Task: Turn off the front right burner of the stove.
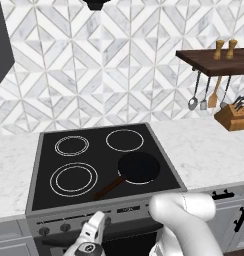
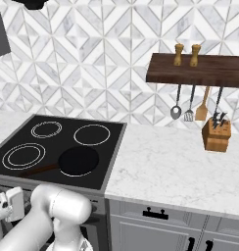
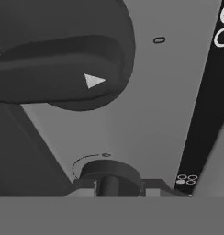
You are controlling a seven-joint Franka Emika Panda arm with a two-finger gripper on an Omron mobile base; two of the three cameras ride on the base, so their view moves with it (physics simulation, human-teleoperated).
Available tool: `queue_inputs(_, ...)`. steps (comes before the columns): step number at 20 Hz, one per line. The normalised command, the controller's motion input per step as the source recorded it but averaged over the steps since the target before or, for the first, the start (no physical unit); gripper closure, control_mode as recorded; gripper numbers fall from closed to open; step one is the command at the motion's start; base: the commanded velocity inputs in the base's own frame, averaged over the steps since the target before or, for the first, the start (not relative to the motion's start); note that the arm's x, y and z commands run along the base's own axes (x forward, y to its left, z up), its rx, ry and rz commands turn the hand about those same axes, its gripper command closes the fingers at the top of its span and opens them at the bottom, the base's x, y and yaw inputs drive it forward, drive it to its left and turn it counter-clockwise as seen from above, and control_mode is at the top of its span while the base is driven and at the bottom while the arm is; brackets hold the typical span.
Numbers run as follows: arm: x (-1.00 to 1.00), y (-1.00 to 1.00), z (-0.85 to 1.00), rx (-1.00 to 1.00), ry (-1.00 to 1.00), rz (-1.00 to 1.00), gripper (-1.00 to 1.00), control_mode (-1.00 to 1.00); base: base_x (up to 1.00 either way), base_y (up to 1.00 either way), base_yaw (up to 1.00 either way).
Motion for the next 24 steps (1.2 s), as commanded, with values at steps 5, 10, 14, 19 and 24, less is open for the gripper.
queue_inputs(5,-0.09,-0.19,0.01,0.40,0.00,-0.13,1.00,-1.00,0.00,0.00,0.00)
queue_inputs(10,-0.24,-0.32,0.05,0.48,0.00,-0.17,1.00,-1.00,0.00,0.00,0.00)
queue_inputs(14,-0.19,-0.29,0.03,0.48,0.00,-0.18,1.00,-1.00,0.00,0.00,0.00)
queue_inputs(19,-0.22,-0.32,0.00,0.48,0.00,-0.18,1.00,-1.00,0.00,0.00,0.00)
queue_inputs(24,-0.19,-0.34,0.00,0.49,0.00,-0.20,1.00,-1.00,0.00,0.00,0.00)
